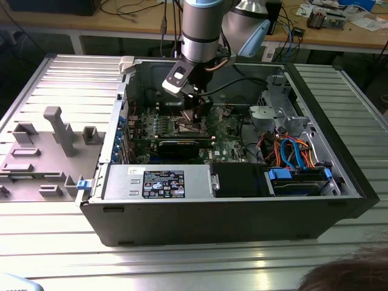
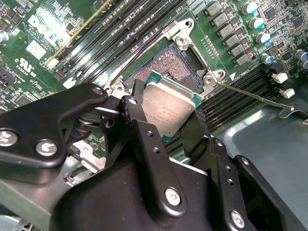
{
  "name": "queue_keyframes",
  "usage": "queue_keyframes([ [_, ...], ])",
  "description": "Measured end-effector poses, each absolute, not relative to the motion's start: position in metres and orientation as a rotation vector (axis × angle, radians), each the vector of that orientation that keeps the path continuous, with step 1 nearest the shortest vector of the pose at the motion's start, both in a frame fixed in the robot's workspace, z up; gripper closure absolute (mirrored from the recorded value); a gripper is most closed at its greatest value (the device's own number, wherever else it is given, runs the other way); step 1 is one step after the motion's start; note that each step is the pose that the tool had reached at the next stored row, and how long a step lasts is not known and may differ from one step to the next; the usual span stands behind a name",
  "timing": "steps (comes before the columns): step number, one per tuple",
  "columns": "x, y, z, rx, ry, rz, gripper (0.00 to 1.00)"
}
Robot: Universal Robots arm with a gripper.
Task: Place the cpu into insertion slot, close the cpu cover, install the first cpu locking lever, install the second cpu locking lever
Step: 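Install the second cpu locking lever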
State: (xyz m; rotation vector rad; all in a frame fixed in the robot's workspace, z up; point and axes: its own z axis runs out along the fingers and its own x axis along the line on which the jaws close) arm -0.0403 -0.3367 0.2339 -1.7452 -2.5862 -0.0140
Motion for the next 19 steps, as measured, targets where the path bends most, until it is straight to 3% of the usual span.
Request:
queue_keyframes([
  [19,-0.0403,-0.3367,0.2337,-1.769,-2.570,-0.014,0.45],
])
